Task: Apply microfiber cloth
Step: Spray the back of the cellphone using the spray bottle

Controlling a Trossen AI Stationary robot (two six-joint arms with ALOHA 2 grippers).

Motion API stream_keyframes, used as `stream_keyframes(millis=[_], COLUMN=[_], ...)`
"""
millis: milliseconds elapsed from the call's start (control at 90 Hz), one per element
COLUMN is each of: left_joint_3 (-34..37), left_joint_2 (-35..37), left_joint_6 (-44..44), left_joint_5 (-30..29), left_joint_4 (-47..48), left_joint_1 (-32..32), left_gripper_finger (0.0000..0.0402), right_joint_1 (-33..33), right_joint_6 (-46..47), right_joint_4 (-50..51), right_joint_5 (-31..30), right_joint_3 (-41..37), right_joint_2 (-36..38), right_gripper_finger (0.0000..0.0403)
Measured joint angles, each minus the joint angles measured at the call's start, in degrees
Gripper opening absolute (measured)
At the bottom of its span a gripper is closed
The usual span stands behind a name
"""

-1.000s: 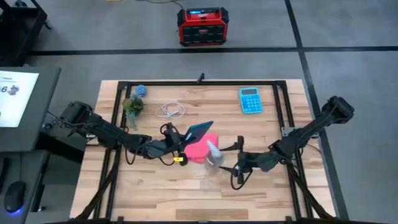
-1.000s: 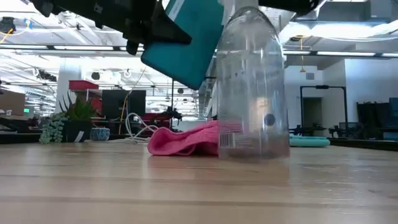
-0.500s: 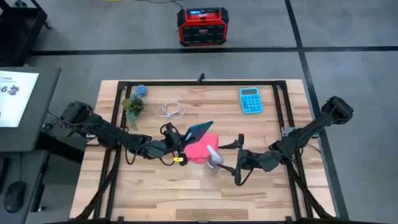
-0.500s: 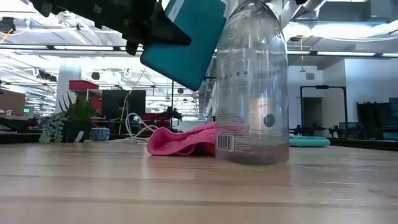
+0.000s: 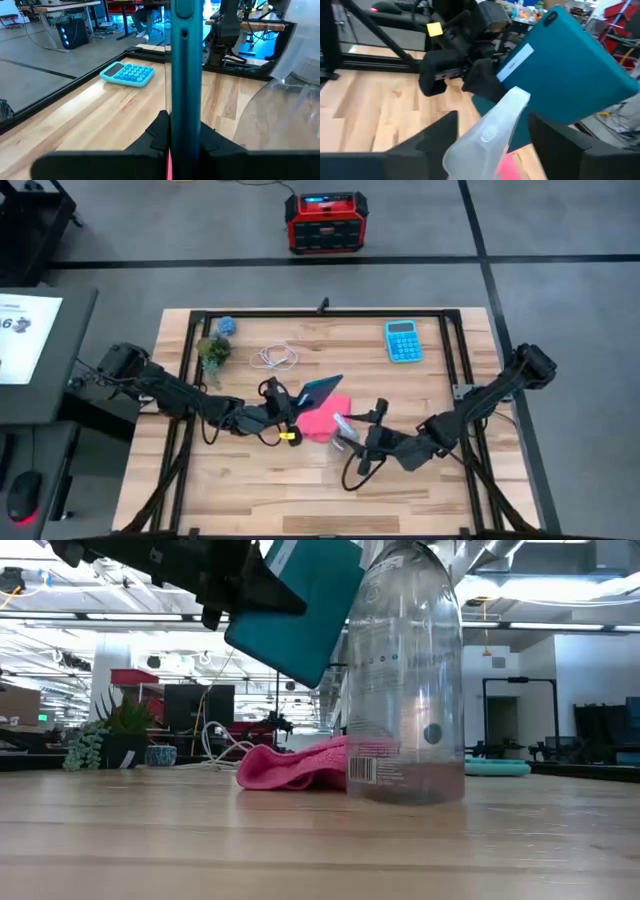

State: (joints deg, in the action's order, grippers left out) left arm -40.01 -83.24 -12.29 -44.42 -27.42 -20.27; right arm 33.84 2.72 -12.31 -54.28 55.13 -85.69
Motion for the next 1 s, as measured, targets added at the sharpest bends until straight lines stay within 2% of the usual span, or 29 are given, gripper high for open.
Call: stream_keyframes(millis=[78, 122, 344, 633, 811, 1000], left_joint_3=[0.0, 0.0, 0.0, 0.0, 0.0, 0.0], left_joint_2=[0.0, 0.0, -0.02, -0.02, -0.38, -3.62], left_joint_6=[-0.23, -0.33, -0.62, -1.99, -4.46, -5.06], left_joint_5=[0.0, 0.01, 0.07, 0.07, 0.17, 0.87], left_joint_4=[0.25, 0.28, 1.14, 1.1, 1.04, 0.74], left_joint_1=[-0.02, -0.02, -0.02, -0.42, -0.57, -0.43], left_gripper_finger=[0.0013, 0.0013, 0.0013, 0.0013, 0.0013, 0.0013], right_joint_1=[0.51, 0.89, 6.55, 22.63, 32.77, 38.61], right_joint_6=[4.18, 6.72, 17.61, 34.97, 45.53, 50.96], right_joint_4=[4.54, 8.3, 23.7, 40.36, 49.1, 52.81], right_joint_5=[0.03, 0.09, -3.75, -5.67, -6.96, -7.33], right_joint_3=[0.08, 0.2, -0.04, 0.0, 0.0, 0.06], right_joint_2=[1.75, 3.15, 10.87, 20.08, 20.63, 19.09], right_gripper_finger=[0.0087, 0.0069, 0.0069, 0.0069, 0.0069, 0.0069])
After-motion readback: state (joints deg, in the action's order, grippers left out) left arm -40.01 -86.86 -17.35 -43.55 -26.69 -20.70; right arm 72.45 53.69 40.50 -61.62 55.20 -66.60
